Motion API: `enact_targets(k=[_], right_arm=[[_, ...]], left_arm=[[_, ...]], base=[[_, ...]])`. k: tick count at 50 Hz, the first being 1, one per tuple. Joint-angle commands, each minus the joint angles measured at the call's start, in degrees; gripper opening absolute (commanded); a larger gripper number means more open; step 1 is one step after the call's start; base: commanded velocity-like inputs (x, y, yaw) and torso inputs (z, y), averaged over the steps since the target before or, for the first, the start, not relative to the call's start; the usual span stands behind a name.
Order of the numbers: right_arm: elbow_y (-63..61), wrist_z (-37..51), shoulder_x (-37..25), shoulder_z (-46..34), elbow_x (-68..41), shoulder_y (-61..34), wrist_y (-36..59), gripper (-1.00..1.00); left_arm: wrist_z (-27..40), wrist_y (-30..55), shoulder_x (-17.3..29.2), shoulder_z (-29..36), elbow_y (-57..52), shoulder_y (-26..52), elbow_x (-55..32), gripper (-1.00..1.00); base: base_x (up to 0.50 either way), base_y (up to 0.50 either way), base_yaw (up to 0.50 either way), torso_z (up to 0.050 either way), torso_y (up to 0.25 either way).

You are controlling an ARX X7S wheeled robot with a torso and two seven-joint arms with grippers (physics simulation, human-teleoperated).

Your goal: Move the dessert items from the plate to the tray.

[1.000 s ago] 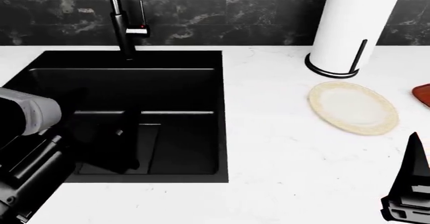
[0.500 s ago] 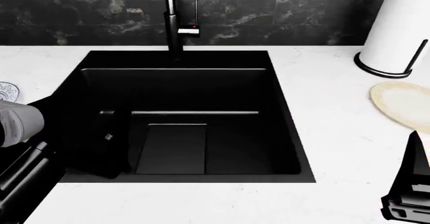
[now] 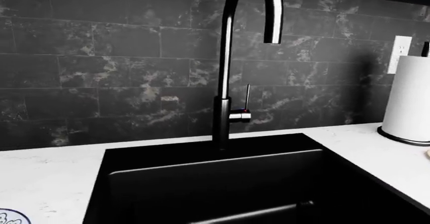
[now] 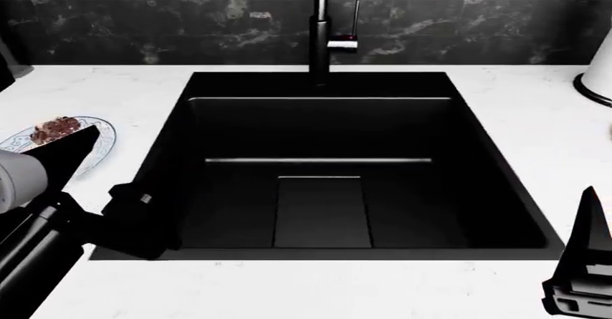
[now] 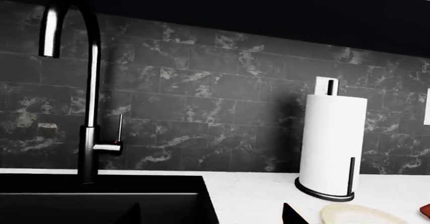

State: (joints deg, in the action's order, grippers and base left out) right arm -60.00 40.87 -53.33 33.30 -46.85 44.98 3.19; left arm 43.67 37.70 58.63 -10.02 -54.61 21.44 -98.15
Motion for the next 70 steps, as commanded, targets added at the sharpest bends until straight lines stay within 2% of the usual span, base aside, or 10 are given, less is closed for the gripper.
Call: enact_targets(k=[1,42,61,63,66,70], right_arm=[[0.0,-0.8,0.7,0.0,0.4,0.0,0.1,1.0],[0.0,-0.3,0.0,-0.4,0.2,0.0,-0.1,1.0],[1.0,9.3,-8.4,-9.5,-0.2,-2.6,2.4,1.0],[0.0,10.9,-13.2,1.6,-10.4,0.0,4.5,1.0],[0.0,8.7,-14.9,19.3,-26.5,0.0,12.3,1.0],[0.0,7.4,-14.7,28.1,-35.1,-0.1,17.8,1.0]], left_arm=[[0.2,-0.2,0.2,-0.5,-0.3,-0.3,-0.7,1.0],[0.9,0.3,0.1,-1.2,-0.1,-1.4,-0.8,1.0],[2.4,0.5,1.5,2.4,2.7,3.3,-5.4,1.0],[2.6,0.6,1.8,2.8,3.0,4.0,-5.9,1.0],[2.8,0.8,2.1,3.5,3.7,5.0,-6.6,1.0],[2.9,1.2,2.4,5.1,4.8,7.4,-7.7,1.0]], base=[[0.0,0.5,0.0,0.0,0.0],[0.0,0.5,0.0,0.0,0.0],[0.0,0.0,0.0,0.0,0.0],[0.0,0.0,0.0,0.0,0.0],[0.0,0.0,0.0,0.0,0.0],[0.0,0.0,0.0,0.0,0.0]])
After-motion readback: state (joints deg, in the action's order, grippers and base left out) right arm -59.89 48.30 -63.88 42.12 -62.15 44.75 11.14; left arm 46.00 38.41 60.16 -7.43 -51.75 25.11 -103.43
